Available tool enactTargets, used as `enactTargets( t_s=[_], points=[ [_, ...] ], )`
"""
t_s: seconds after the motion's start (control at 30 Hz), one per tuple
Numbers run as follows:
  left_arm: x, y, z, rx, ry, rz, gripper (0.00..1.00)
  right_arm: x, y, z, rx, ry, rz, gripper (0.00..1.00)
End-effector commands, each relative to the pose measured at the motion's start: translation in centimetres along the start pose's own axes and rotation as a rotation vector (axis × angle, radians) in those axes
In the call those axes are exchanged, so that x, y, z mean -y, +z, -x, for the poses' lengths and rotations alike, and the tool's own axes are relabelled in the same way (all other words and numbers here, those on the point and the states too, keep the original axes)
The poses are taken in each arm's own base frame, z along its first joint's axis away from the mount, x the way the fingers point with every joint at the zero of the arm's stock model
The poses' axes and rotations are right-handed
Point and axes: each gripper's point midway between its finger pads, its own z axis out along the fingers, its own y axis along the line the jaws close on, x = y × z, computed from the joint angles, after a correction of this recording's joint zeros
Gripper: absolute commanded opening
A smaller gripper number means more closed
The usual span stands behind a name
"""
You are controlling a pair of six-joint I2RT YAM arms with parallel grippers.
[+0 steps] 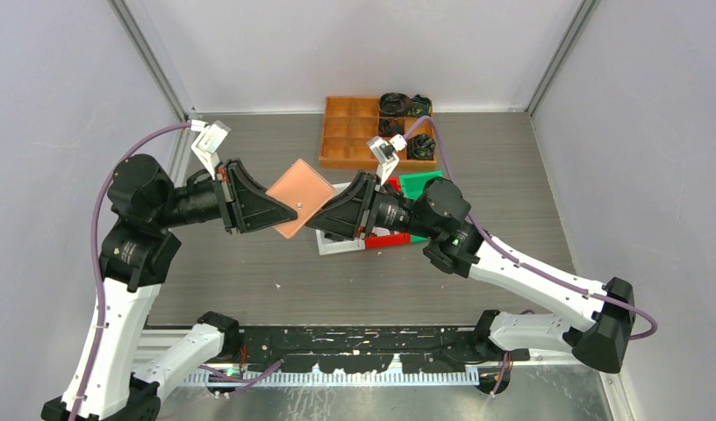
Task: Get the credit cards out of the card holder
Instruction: Open the card holder.
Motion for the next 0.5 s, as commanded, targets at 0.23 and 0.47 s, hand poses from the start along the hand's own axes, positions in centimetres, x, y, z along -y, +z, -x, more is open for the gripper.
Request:
enactTargets(
  t_s=[0.23,0.47],
  points=[
    [1.2,-0.6,-2.8,-0.093,-0.073,-0.076,0.0,-3.8,0.5,6.8,0.304,-0.064,0.083,0.36],
    [-0.7,-0.4,-2.8,-0.093,-0.03,0.004,0.53,-3.4,0.7,5.8,0.246,-0.03,0.056,0.01]
  ],
)
